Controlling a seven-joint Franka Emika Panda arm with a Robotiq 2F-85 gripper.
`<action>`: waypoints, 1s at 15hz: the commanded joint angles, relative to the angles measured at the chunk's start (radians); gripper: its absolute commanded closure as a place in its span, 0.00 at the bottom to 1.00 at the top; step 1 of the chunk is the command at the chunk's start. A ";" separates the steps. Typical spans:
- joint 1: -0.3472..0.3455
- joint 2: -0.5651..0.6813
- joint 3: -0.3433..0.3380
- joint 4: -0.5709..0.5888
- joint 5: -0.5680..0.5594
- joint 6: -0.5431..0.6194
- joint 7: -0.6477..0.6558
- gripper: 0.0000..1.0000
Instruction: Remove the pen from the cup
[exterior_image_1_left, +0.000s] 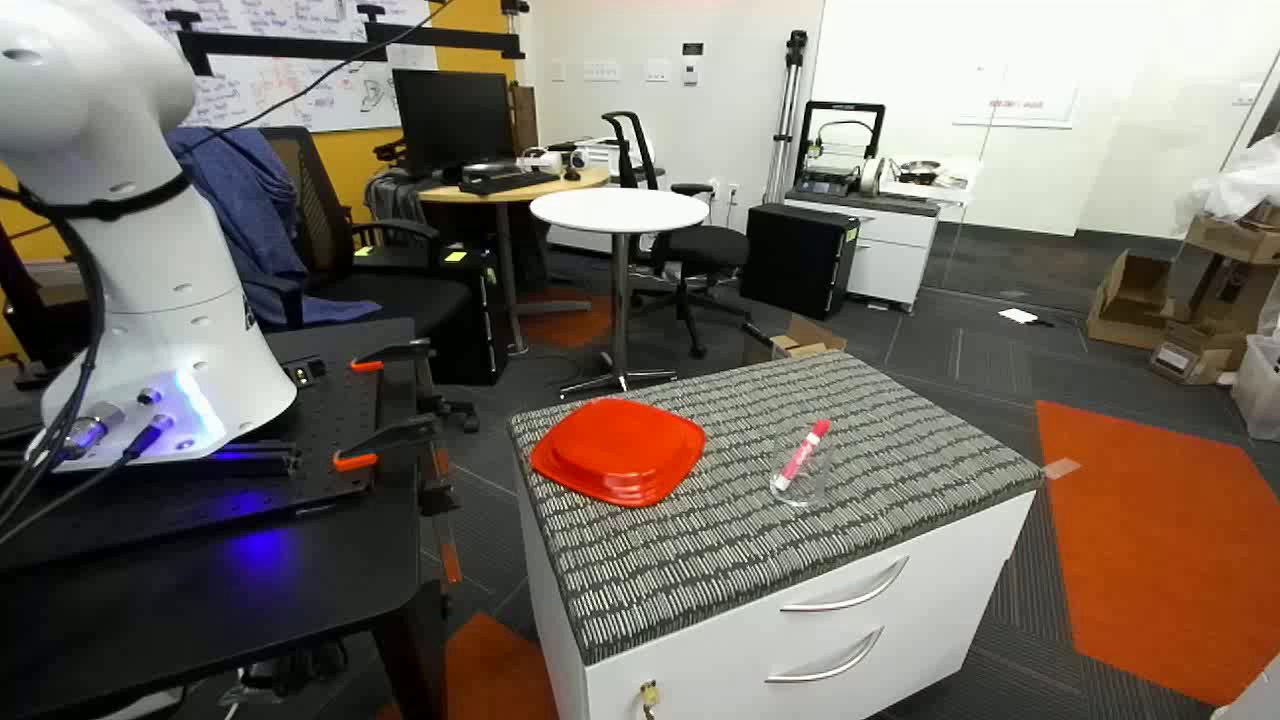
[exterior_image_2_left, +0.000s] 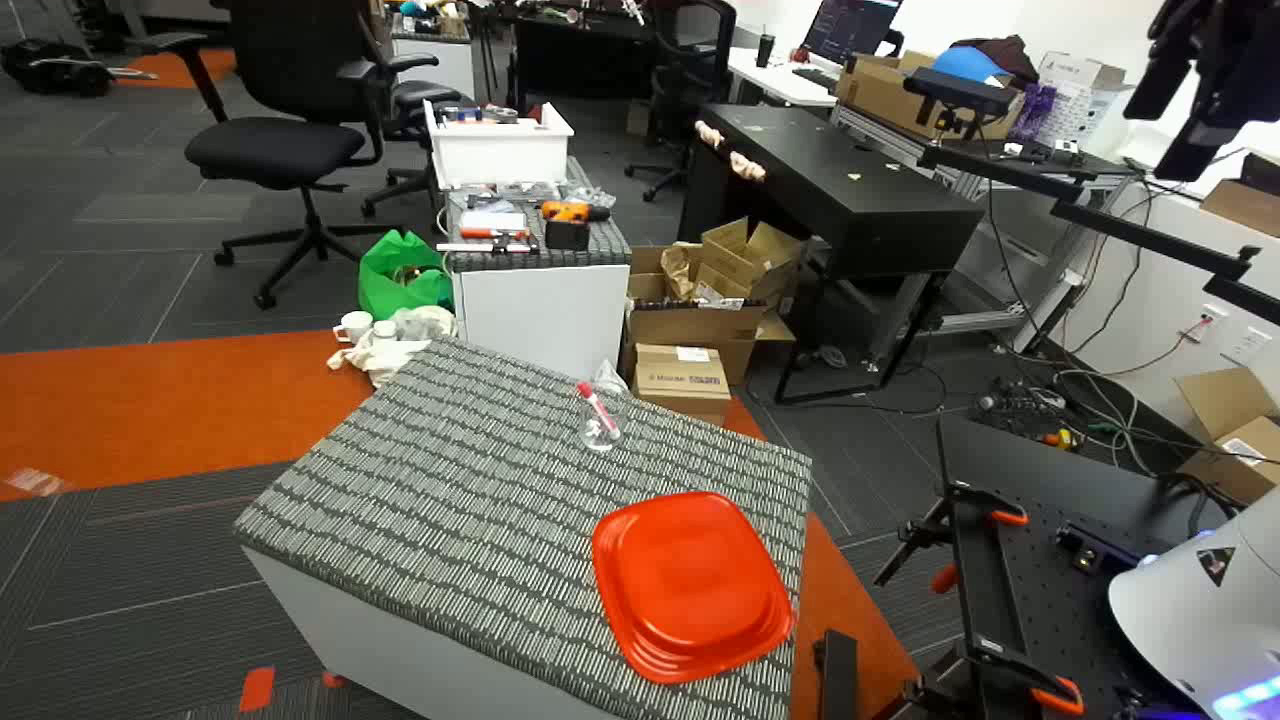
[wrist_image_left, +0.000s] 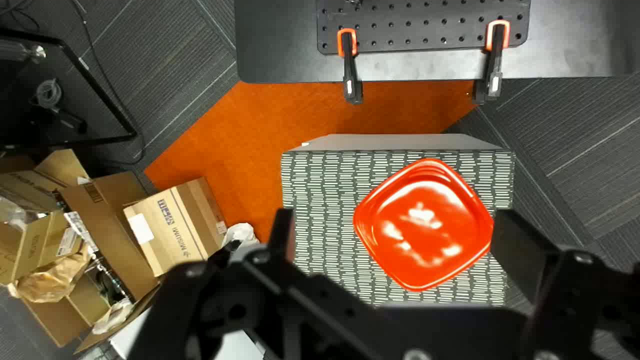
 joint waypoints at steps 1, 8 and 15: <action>0.016 0.002 -0.011 0.003 -0.006 -0.004 0.008 0.00; 0.018 -0.009 -0.014 -0.009 -0.020 0.033 0.002 0.00; -0.017 -0.004 -0.014 -0.111 -0.179 0.401 0.062 0.00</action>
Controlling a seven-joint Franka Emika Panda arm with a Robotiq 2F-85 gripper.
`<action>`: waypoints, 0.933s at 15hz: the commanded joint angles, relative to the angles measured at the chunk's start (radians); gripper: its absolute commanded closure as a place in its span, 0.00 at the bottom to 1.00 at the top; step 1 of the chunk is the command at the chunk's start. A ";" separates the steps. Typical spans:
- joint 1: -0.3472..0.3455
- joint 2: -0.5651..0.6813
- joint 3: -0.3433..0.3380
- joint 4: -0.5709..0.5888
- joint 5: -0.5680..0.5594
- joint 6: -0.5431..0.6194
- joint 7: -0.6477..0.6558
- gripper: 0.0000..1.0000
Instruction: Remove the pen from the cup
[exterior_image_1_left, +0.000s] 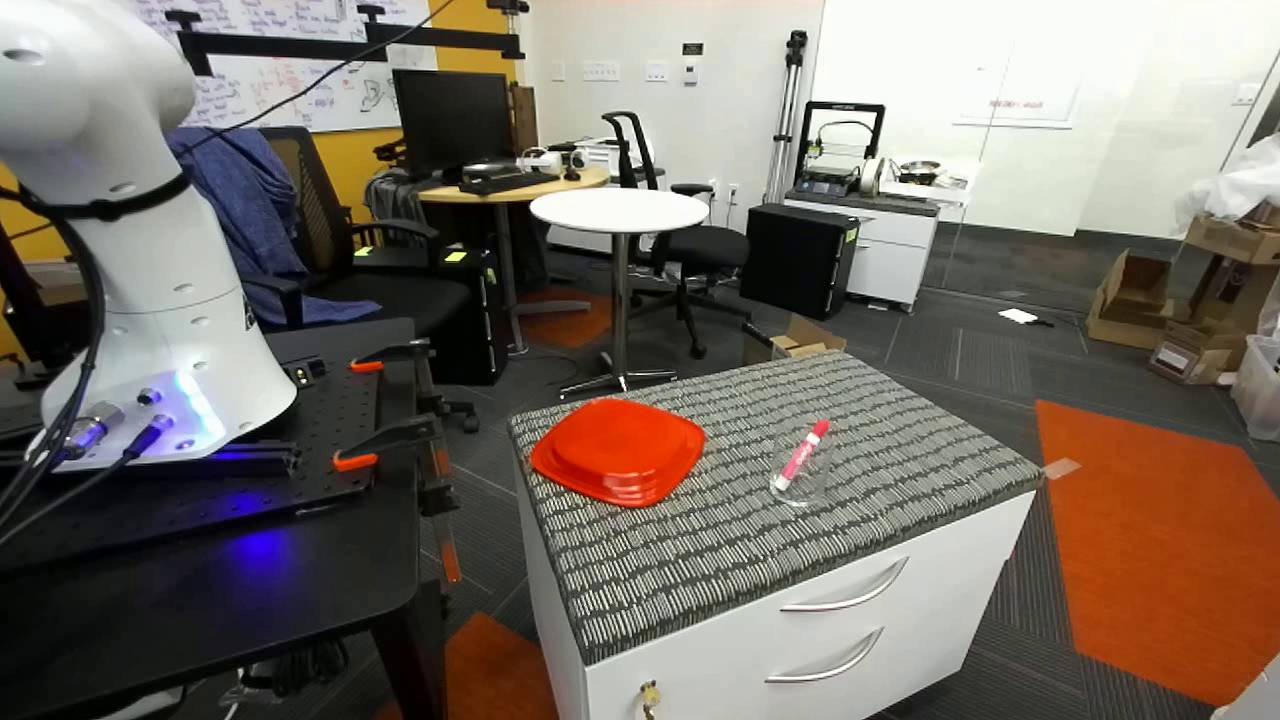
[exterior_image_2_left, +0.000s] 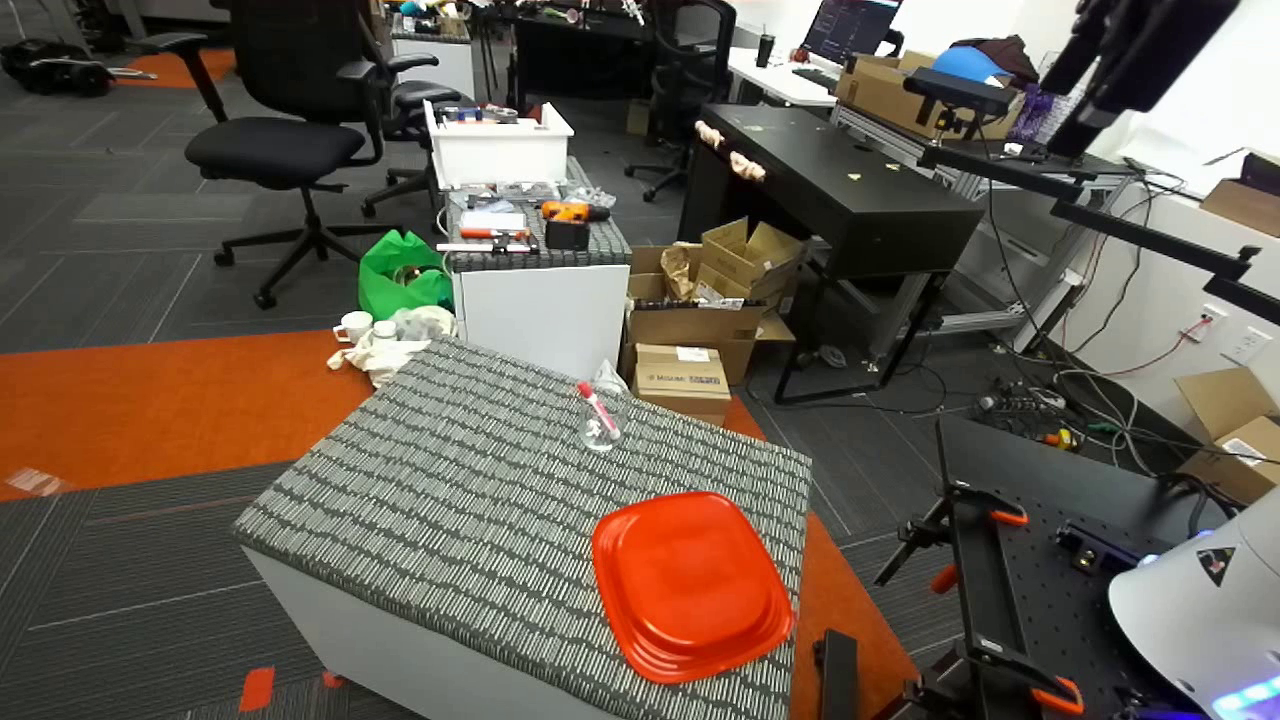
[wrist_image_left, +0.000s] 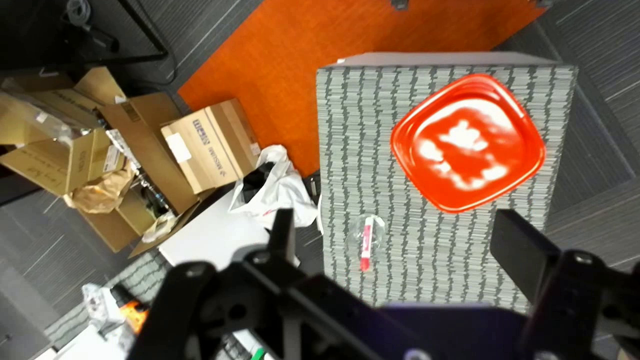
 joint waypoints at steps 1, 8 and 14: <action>-0.030 -0.001 0.002 -0.083 -0.103 0.226 0.062 0.00; -0.198 0.098 0.022 -0.217 -0.319 0.785 0.276 0.00; -0.350 0.258 0.036 -0.224 -0.407 1.143 0.334 0.00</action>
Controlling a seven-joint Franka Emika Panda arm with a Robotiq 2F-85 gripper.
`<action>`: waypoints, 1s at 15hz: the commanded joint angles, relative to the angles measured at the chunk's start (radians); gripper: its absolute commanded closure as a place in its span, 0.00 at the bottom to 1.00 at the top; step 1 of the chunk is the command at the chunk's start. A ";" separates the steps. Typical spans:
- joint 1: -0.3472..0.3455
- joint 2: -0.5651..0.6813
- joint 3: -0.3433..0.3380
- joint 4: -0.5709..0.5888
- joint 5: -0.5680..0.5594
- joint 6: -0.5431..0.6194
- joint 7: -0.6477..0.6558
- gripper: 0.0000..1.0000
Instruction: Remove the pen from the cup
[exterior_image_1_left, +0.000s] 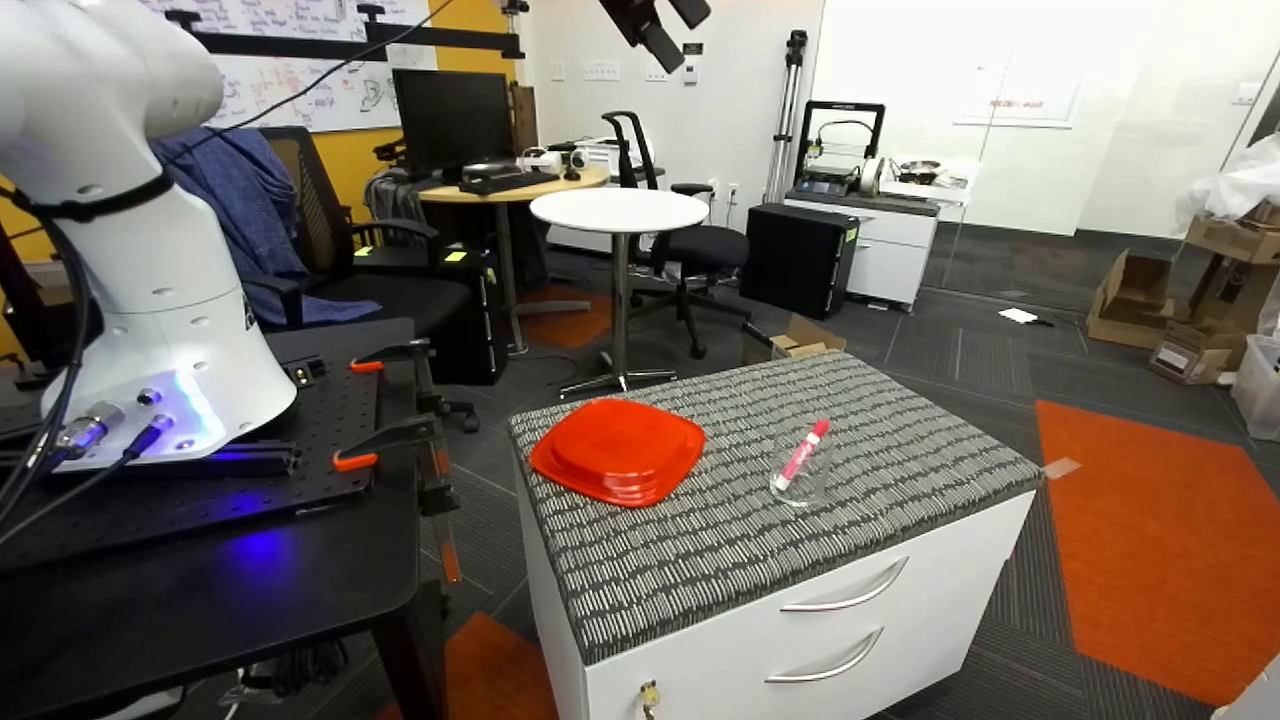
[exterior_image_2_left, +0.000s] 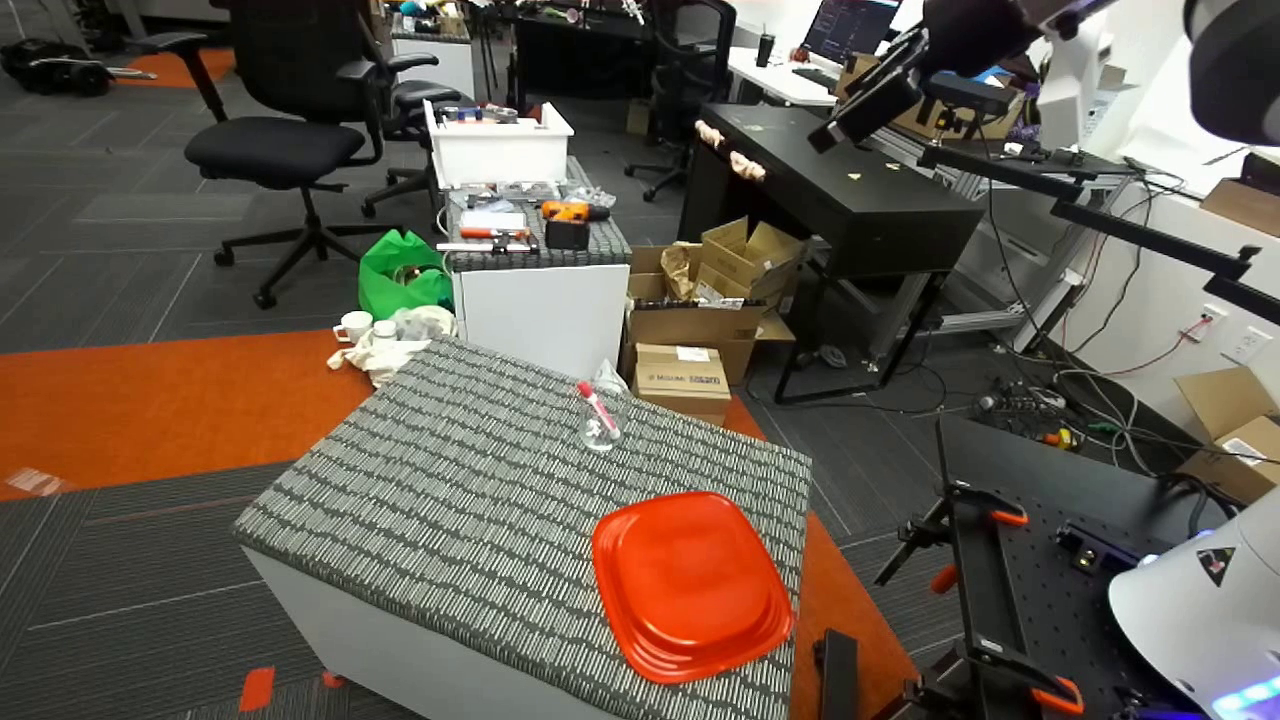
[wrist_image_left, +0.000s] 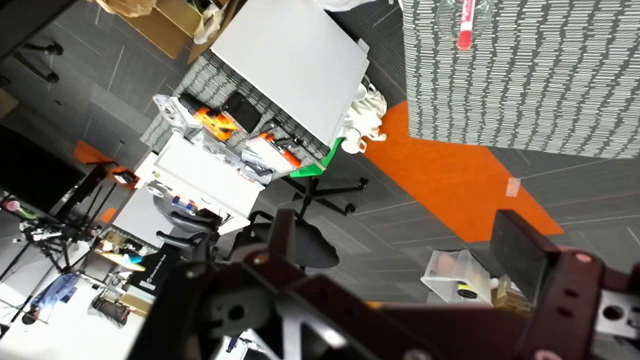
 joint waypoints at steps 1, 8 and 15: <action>-0.065 0.103 0.007 0.019 -0.051 0.156 0.036 0.00; -0.110 0.278 0.015 0.069 -0.030 0.256 0.033 0.00; -0.185 0.456 0.050 0.187 -0.142 0.214 0.119 0.00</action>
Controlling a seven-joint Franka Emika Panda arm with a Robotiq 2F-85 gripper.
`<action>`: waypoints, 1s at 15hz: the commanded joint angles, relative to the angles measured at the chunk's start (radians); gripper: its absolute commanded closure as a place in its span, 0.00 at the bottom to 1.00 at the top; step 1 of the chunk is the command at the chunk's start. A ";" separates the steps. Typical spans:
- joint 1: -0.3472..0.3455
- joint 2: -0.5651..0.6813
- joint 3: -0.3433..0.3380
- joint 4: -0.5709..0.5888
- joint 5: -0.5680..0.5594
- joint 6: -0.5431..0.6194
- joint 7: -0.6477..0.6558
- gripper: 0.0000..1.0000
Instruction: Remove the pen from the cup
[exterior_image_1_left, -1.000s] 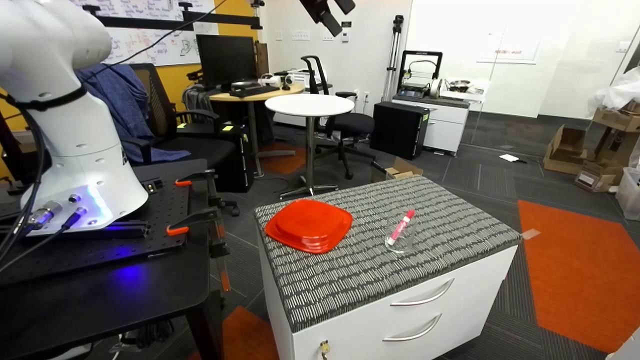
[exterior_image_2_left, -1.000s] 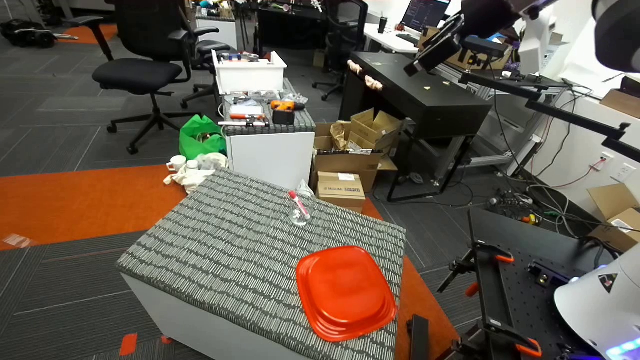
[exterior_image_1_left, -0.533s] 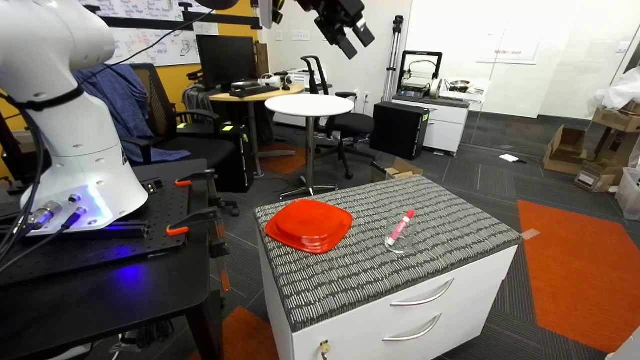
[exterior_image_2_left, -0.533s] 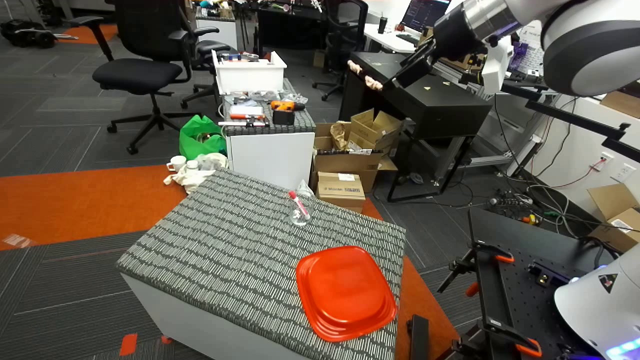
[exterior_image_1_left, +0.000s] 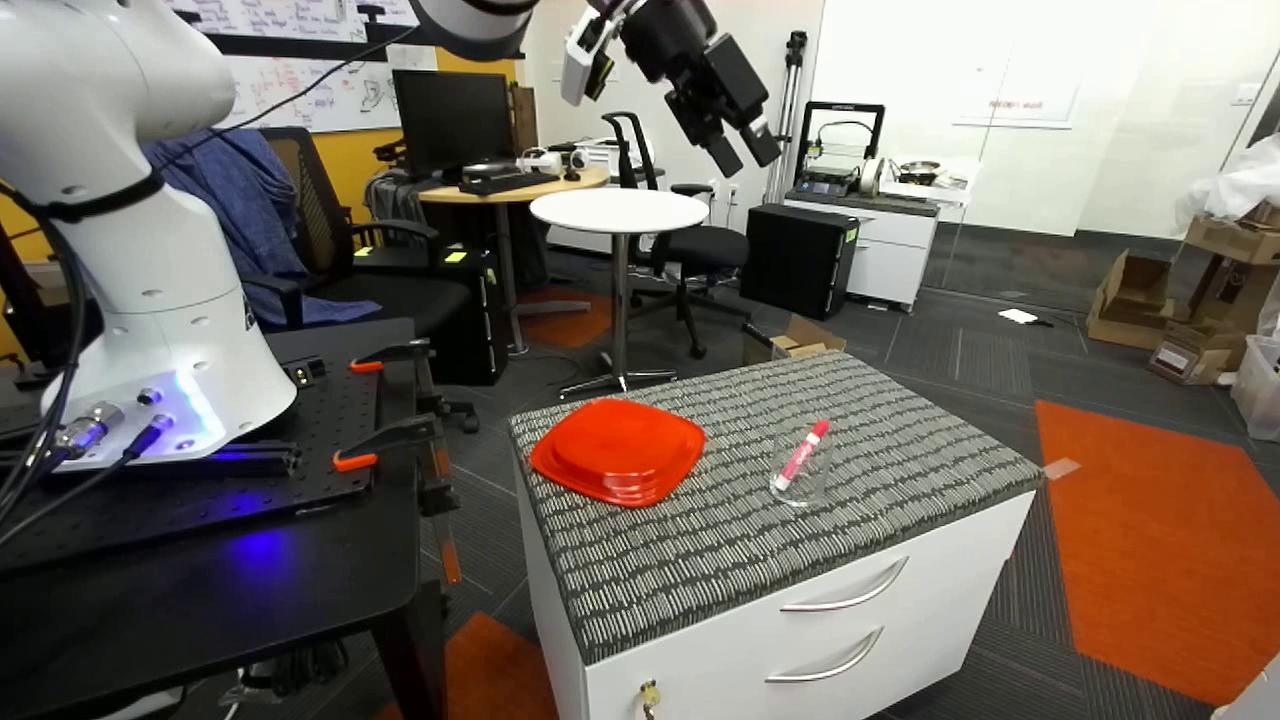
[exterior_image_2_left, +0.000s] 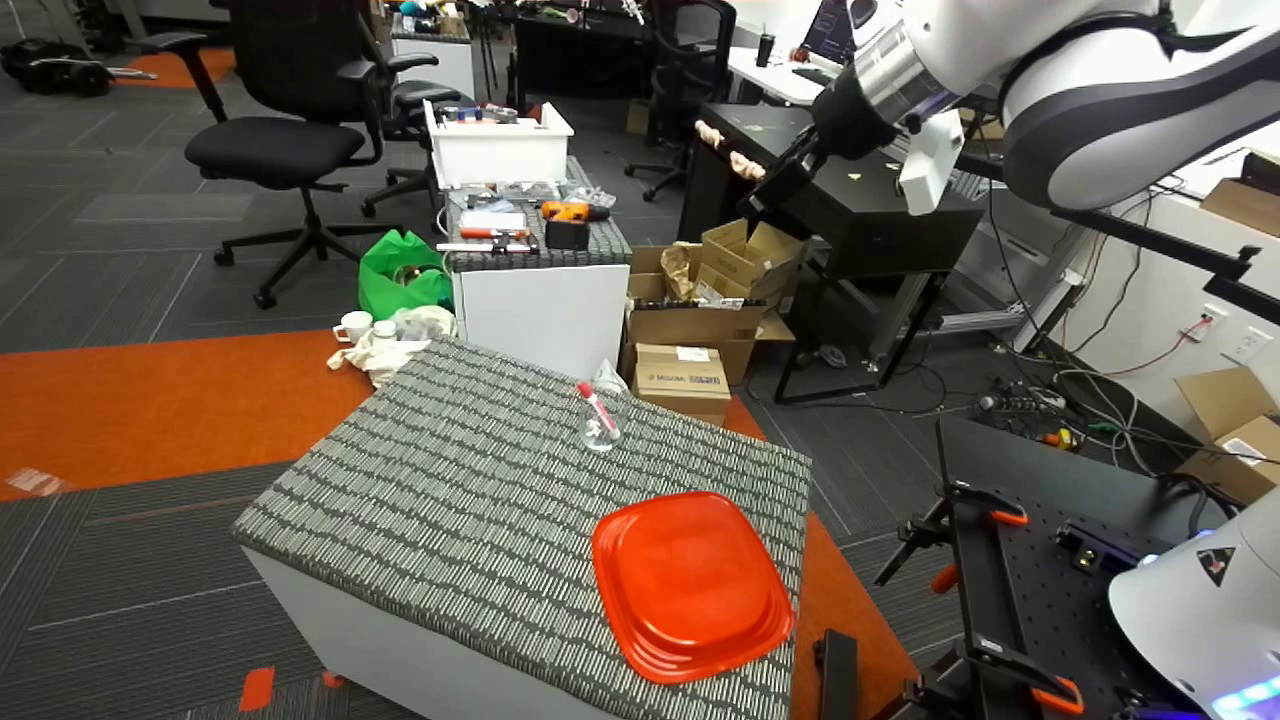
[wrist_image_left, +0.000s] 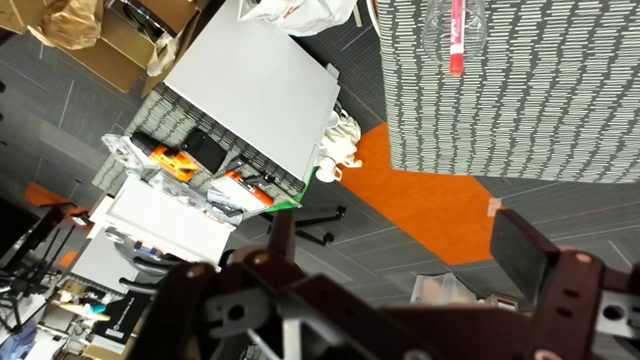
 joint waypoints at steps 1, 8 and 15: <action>-0.047 0.111 0.032 0.092 -0.104 -0.020 0.101 0.00; -0.012 0.280 0.011 0.189 -0.160 -0.068 0.174 0.00; -0.016 0.290 0.007 0.177 -0.136 -0.036 0.137 0.00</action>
